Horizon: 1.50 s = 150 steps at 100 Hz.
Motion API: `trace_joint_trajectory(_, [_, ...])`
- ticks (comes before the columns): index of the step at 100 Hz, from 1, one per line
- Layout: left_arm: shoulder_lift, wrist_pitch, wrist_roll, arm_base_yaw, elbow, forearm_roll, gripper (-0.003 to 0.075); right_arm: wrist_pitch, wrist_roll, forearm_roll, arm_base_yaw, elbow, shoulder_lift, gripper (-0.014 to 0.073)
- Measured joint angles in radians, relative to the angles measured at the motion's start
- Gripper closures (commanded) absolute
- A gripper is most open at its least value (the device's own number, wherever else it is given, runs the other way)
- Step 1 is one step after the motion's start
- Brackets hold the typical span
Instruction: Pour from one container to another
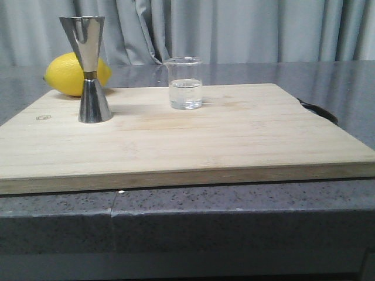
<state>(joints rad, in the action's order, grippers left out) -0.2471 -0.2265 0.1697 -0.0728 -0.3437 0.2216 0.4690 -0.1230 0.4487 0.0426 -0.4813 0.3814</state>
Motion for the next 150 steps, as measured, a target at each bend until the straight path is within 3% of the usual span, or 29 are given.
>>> trace_joint_trajectory(13, [-0.202, -0.100, -0.130, -0.014, -0.147, -0.005, 0.0740, 0.012, -0.070, 0.000, 0.000, -0.092, 0.173, 0.0646])
trace_joint_trajectory(26, [-0.368, -0.116, -0.263, -0.061, -0.233, 0.041, 0.0740, -0.013, -0.133, 0.000, 0.000, -0.139, 0.324, 0.0647])
trace_joint_trajectory(45, [-0.533, 0.021, -0.418, -0.192, -0.247, 0.079, 0.0739, -0.171, -0.269, 0.000, -0.037, -0.145, 0.489, 0.0646])
trace_joint_trajectory(71, [-0.738, 0.166, -0.440, -0.372, -0.247, 0.085, 0.0739, -0.383, -0.310, -0.010, -0.205, -0.145, 0.653, 0.0643])
trace_joint_trajectory(83, [-0.805, 0.273, -0.440, -0.452, -0.247, 0.085, 0.0734, -0.469, -0.314, -0.064, -0.287, -0.147, 0.719, 0.0571])
trace_joint_trajectory(95, [-0.836, 0.370, -0.441, -0.513, -0.249, 0.057, 0.0636, -0.514, -0.316, -0.097, -0.337, -0.147, 0.772, 0.0399])
trace_joint_trajectory(107, [-0.850, 0.403, -0.441, -0.540, -0.249, 0.025, 0.0429, -0.543, -0.318, -0.100, -0.344, -0.147, 0.806, 0.0216])
trace_joint_trajectory(119, [-0.850, 0.409, -0.441, -0.556, -0.249, 0.028, 0.0264, -0.572, -0.318, -0.073, -0.344, -0.147, 0.818, 0.0175])
trace_joint_trajectory(150, [-0.853, 0.371, -0.439, -0.561, -0.249, 0.106, 0.0239, -0.629, -0.274, -0.052, -0.368, -0.147, 0.838, 0.0175])
